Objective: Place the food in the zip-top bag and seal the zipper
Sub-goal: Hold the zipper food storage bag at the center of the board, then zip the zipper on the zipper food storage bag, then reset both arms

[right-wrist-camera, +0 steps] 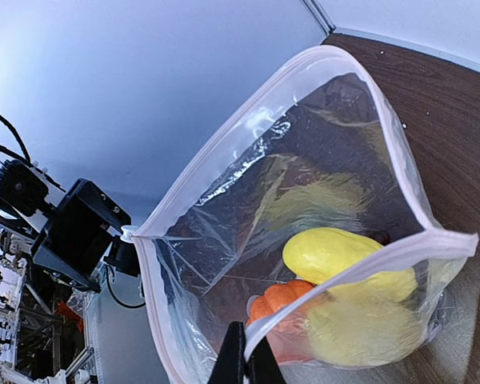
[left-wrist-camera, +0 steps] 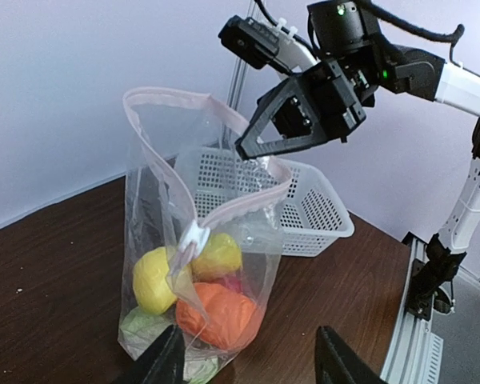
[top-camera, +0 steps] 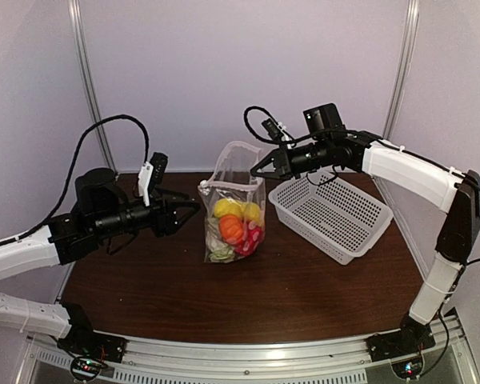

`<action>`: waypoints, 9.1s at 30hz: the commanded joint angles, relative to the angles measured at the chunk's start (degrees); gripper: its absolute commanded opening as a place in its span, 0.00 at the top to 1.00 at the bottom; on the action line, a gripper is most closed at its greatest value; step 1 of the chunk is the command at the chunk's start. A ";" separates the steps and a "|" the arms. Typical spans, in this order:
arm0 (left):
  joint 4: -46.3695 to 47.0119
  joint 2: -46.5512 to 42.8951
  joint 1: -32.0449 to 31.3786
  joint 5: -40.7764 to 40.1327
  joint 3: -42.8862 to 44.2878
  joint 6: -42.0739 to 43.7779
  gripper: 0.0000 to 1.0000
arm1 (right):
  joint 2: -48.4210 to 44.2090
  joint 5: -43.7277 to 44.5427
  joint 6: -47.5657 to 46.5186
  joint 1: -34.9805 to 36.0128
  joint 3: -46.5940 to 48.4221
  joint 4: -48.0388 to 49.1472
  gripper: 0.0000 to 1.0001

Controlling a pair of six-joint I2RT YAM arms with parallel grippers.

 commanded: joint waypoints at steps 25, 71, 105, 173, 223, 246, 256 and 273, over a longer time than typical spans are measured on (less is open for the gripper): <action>20.07 14.66 1.45 -1.38 1.34 5.94 0.57 | -2.84 -1.80 -0.11 -0.48 -2.46 2.68 1.00; -3.02 13.34 2.32 10.83 19.02 18.50 1.00 | -4.99 4.04 -57.67 5.12 19.09 -27.37 0.43; -11.17 16.09 -3.18 11.99 23.17 23.94 0.99 | 6.02 -2.70 -52.77 12.44 22.06 -20.52 0.62; -6.69 7.96 3.31 0.62 10.77 23.33 1.00 | -2.43 12.65 -59.60 -4.89 12.86 -35.16 1.00; -6.12 26.40 14.05 6.08 30.54 17.24 1.00 | 14.76 13.53 -48.43 -5.77 35.89 -23.52 1.00; -15.27 -2.37 13.79 14.36 1.67 12.42 0.40 | -7.72 7.54 -63.03 4.04 -5.90 -33.47 0.44; -23.69 9.10 13.88 -12.19 14.49 10.33 0.26 | -13.35 11.15 -50.94 -8.58 -4.33 -23.38 0.32; -25.17 10.61 13.87 -27.29 19.05 5.11 0.02 | -26.05 42.95 -24.39 -25.05 -24.58 9.59 0.01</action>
